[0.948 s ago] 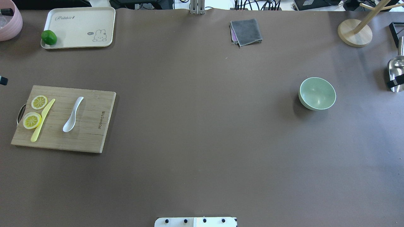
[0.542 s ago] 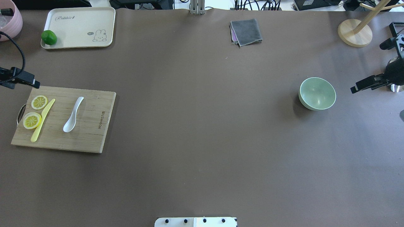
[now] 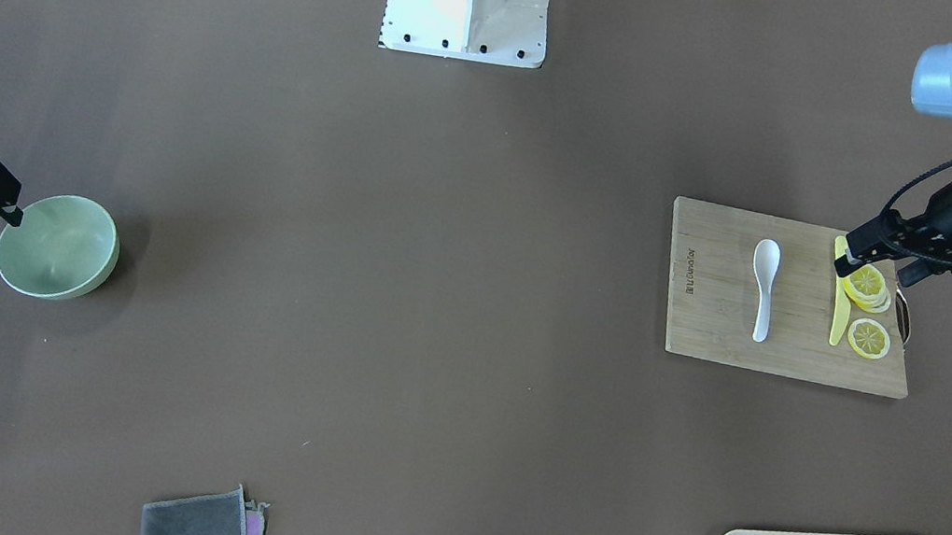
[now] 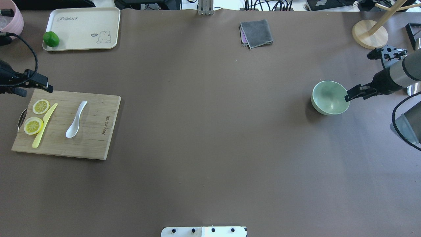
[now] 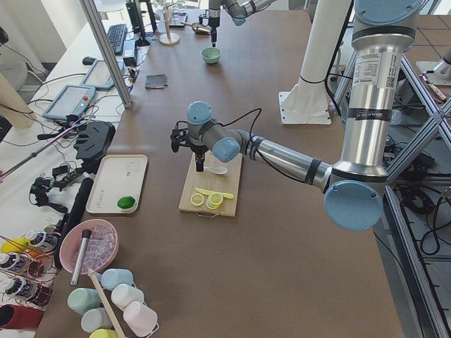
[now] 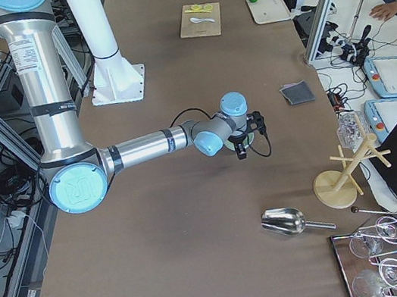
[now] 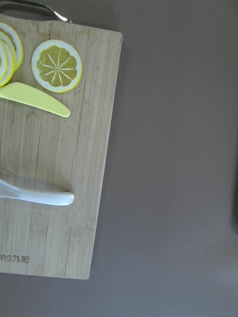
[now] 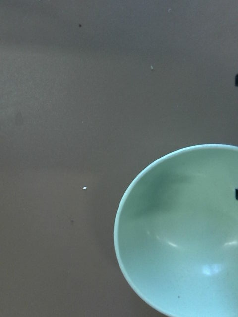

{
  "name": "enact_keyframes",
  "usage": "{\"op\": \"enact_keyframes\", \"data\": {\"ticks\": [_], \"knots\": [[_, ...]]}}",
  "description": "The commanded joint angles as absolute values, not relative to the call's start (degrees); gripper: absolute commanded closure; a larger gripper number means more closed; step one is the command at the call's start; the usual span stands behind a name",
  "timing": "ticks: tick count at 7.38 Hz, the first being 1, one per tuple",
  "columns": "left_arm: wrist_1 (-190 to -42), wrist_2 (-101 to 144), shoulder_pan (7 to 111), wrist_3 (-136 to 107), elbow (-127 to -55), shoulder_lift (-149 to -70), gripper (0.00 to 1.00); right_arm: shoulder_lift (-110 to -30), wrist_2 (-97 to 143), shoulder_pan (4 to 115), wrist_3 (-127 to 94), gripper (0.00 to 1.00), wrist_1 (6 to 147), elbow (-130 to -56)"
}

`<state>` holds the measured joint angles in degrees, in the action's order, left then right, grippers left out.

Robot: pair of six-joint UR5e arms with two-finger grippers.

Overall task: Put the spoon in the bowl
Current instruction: 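Reach the left gripper to the white spoon while the right reaches the bowl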

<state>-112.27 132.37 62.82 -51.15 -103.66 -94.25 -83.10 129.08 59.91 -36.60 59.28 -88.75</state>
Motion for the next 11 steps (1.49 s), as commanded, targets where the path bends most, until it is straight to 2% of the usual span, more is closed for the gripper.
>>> {"op": "enact_keyframes", "data": {"ticks": [1,2,3,7,8,11], "knots": [[-112.2,132.4,62.8,-52.1,-103.5,-94.4,0.02,-79.7,128.8,59.1,-38.0,0.4,59.2,-84.4],[-112.2,132.4,62.8,-52.2,-103.4,-94.3,0.02,-79.4,129.2,59.1,-38.0,0.82,59.3,-84.5],[-112.2,132.3,62.8,-52.2,-103.3,-94.3,0.02,-79.4,129.2,59.1,-38.0,1.0,59.4,-84.5],[-112.4,127.6,58.3,-55.9,-103.7,-94.0,0.02,-77.9,129.5,58.0,-38.1,1.0,63.0,-86.7],[-112.6,126.8,56.2,-57.7,-104.9,-93.7,0.02,-76.8,128.9,55.5,-45.6,1.0,62.7,-88.4],[-113.7,120.6,49.3,-57.7,-101.8,-95.4,0.03,-66.9,119.8,42.4,-72.0,1.0,62.9,-91.5]]}}
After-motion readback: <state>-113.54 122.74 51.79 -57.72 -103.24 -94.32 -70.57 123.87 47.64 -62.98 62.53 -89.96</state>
